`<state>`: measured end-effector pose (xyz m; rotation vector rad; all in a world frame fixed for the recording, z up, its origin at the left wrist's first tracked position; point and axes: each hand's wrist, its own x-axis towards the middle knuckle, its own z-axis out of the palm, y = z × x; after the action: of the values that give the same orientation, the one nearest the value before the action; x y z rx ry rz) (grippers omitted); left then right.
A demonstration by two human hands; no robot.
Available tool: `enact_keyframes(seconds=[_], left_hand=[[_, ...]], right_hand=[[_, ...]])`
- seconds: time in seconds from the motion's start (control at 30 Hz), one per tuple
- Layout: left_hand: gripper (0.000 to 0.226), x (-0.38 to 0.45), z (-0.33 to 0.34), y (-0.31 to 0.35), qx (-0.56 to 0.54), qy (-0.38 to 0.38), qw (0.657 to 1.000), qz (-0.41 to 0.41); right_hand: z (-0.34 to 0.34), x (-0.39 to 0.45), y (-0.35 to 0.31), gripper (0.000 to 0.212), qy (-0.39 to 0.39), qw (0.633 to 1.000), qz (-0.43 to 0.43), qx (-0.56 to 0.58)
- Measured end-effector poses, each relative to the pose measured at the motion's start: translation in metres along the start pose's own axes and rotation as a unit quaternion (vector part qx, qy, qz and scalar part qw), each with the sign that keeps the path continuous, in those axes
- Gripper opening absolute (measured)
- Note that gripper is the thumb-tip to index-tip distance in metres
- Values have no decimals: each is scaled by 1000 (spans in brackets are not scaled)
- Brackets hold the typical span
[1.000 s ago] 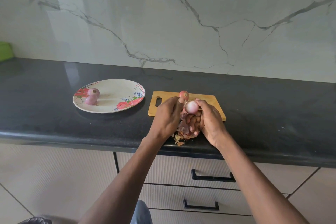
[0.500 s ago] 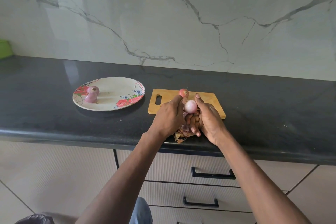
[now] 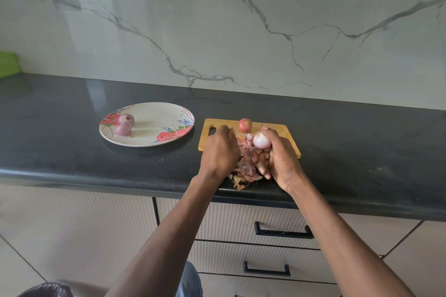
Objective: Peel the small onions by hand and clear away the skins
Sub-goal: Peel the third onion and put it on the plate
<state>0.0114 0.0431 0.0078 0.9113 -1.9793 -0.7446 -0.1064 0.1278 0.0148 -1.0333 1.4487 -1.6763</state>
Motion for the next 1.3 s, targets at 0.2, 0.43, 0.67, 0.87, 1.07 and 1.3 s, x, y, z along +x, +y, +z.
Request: enact_keyframes(seconds=[0.2,0.43,0.67,0.87,1.07,1.3], left_hand=[[36,-4,-1,5,47,-3,999,3],[51,-3,3,3,51,-22,998,8],[50,-3,10,-8,173,65,979,79],[53,-4,4,-7,32,6,997,75],[58,-5,2,-5,-26,-79,992,100],[45,-6,0,-5,-83,-36,992,92]], right_hand=[[0,2,2,80,18,999,19,27],[-4,6,5,69,3,997,22,69],[-4,12,11,33,15,997,-18,78],[-1,7,9,28,66,995,-63,-24],[-1,7,11,39,99,987,-117,-57],[-3,9,16,36,95,981,-149,-79]])
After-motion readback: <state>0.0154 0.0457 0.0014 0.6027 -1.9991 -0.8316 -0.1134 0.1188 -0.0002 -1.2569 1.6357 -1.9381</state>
